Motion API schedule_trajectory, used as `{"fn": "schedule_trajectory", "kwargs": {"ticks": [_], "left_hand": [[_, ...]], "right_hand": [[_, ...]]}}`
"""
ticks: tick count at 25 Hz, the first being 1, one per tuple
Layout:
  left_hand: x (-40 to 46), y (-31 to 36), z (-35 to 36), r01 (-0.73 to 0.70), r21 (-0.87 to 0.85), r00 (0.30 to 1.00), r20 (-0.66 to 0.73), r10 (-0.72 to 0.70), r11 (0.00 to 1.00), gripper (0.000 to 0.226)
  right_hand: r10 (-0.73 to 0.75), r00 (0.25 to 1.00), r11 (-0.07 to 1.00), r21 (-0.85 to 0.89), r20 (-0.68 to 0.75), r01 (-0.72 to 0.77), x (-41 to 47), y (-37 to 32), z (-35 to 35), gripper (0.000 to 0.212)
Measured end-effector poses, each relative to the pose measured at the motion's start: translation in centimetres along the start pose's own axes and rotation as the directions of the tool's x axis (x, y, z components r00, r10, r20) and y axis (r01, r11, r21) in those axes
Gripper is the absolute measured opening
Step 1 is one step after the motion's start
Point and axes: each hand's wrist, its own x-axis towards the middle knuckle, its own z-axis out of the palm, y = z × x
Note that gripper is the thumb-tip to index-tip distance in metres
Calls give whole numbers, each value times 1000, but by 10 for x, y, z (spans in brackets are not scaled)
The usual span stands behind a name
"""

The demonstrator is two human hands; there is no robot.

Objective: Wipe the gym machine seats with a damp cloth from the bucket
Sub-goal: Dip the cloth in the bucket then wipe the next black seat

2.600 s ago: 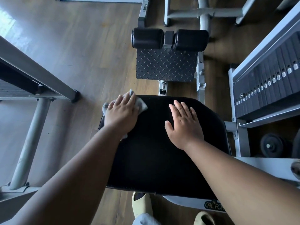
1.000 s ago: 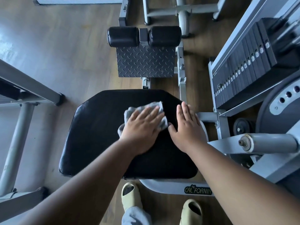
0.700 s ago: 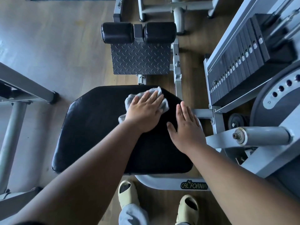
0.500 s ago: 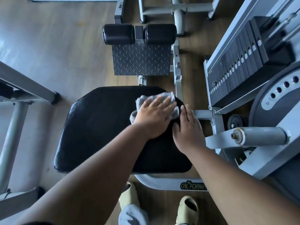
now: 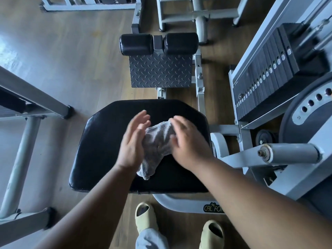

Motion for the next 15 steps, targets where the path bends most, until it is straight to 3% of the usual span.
{"fn": "schedule_trajectory", "kwargs": {"ticks": [1,2,3,4,5,6,7,12,15], "left_hand": [[3,2,-16,-7,49,994,-105,12,999,39],[8,0,-35,-5,231,983,-180,48,973,37],[12,-6,-57,36,533,975,-203,87,845,38],[14,-14,-77,86,800,980,-177,96,594,42],[14,-21,-92,94,930,989,-128,74,355,46],[13,-28,-104,67,975,996,-77,36,212,52],[13,-35,-112,40,986,999,-41,4,161,57],[13,-52,-119,-5,980,999,-3,39,197,66],[14,-57,-121,-2,976,997,-14,72,218,66]], "right_hand": [[-61,994,996,-55,96,66,3,-16,11,60],[-78,974,985,-131,213,108,4,-33,26,66],[-58,949,965,-227,309,132,4,-46,42,69],[-21,935,941,-310,354,138,4,-53,57,71],[22,933,923,-367,359,119,6,-53,68,72],[59,939,917,-390,338,83,12,-46,72,72],[92,949,916,-399,301,38,20,-37,72,72],[281,950,872,-449,136,-193,82,-7,67,69],[213,968,903,-406,137,-141,103,-39,91,66]]}}
